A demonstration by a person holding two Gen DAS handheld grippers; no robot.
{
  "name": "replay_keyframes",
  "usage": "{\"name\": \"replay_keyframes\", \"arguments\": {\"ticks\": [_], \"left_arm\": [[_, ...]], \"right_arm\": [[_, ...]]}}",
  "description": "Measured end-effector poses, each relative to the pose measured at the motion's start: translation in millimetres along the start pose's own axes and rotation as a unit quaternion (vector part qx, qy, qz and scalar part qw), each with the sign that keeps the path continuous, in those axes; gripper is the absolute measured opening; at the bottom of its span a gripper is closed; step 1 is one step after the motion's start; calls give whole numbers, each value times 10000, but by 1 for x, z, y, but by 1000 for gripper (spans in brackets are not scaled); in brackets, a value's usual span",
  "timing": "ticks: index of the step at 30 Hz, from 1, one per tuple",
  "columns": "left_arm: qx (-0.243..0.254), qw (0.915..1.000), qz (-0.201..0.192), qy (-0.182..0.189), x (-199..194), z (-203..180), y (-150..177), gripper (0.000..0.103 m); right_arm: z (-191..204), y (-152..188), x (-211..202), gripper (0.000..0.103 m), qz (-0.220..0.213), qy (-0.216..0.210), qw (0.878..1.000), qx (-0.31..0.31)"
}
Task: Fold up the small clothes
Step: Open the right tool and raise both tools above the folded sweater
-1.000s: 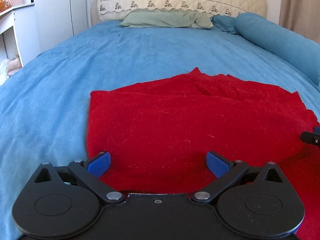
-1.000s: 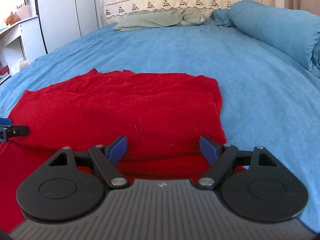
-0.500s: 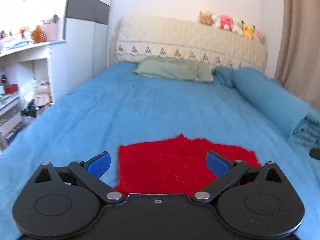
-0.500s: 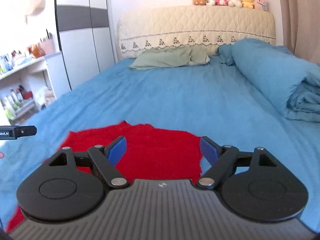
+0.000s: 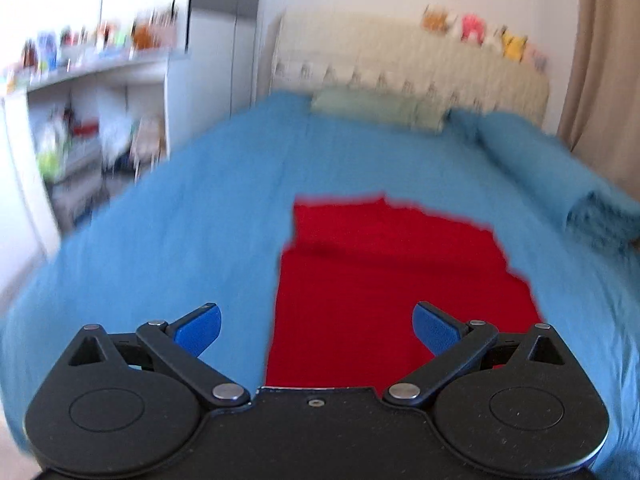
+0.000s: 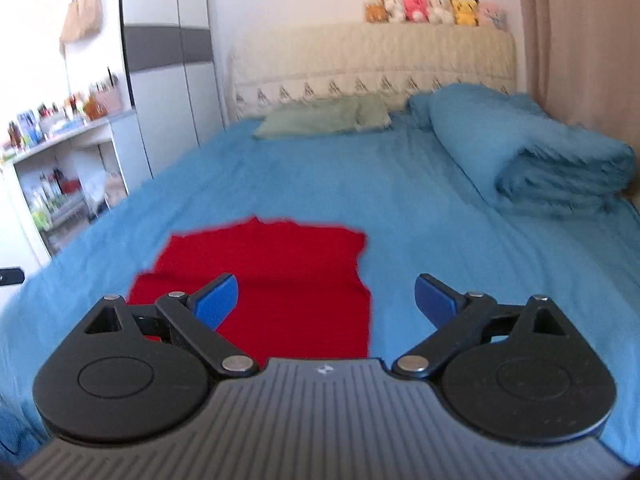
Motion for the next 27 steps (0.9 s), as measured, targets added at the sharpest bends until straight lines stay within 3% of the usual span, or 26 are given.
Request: {"name": "replay_keyframes", "arguments": {"ticks": [4,7,13,18,27], "left_arm": [[-315,9993,205,38,18,27,46,103],[-512,9977,447,39,36,43,70,102],[-666,9956,657,-34,64,58,89,99],[-814,9923,921,125,80,62,96,85],[-760,9930,892,120,84,65,110,75]], "right_arm": [[0,56,-5,103,427,-39,9986,316],[8,94,3,103,750,159,9967,260],[20,149,21,103,1186,285,9902,676],[29,168,31,103,1372,311,9874,720],[14,191,45,103,1487,295,9806,1243]]}}
Point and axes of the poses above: each gripper's, at about its wrist camera, not at the fingertips, and x roughly the way its jaws point, z to its left, y to its underside, the point moved 3 cm from there along x, roughly the way its jaws point, and after that the axes turned 12 degrees about -x, right-handed, at the moved point
